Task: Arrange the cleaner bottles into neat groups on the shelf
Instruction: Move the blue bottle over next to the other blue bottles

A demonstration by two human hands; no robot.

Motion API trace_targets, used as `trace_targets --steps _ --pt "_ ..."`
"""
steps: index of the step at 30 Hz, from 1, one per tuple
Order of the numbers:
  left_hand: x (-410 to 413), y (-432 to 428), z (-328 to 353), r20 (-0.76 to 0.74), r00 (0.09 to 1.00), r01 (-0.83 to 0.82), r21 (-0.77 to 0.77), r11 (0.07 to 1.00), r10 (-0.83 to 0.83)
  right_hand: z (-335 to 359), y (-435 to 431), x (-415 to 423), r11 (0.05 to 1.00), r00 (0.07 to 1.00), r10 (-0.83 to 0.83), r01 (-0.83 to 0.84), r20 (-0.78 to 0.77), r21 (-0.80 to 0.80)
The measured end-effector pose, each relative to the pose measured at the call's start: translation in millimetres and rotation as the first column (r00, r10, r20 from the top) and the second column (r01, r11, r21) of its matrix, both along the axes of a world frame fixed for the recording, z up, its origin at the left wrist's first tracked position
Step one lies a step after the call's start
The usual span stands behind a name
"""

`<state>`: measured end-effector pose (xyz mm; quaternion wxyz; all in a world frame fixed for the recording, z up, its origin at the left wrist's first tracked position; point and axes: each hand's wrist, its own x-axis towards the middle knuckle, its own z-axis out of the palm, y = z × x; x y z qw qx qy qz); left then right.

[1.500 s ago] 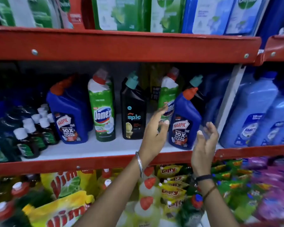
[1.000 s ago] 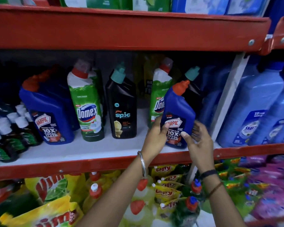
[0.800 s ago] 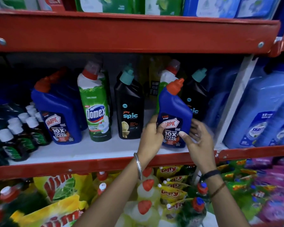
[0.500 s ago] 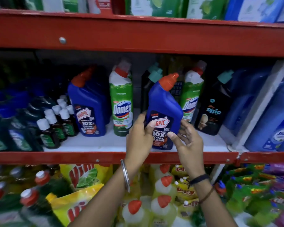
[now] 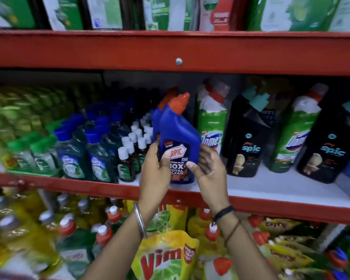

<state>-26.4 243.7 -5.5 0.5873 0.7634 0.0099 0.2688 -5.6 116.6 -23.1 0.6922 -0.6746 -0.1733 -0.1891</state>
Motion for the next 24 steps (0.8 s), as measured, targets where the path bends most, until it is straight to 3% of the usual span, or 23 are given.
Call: trace_targets --steps 6,24 --pt "9 23 -12 -0.098 0.995 -0.025 -0.053 0.998 0.020 -16 35 4 0.999 0.999 -0.041 0.042 -0.036 0.030" --pt "15 45 -13 0.010 0.996 0.091 -0.153 0.984 -0.091 -19 44 6 0.969 0.990 -0.143 0.140 -0.002 -0.205"
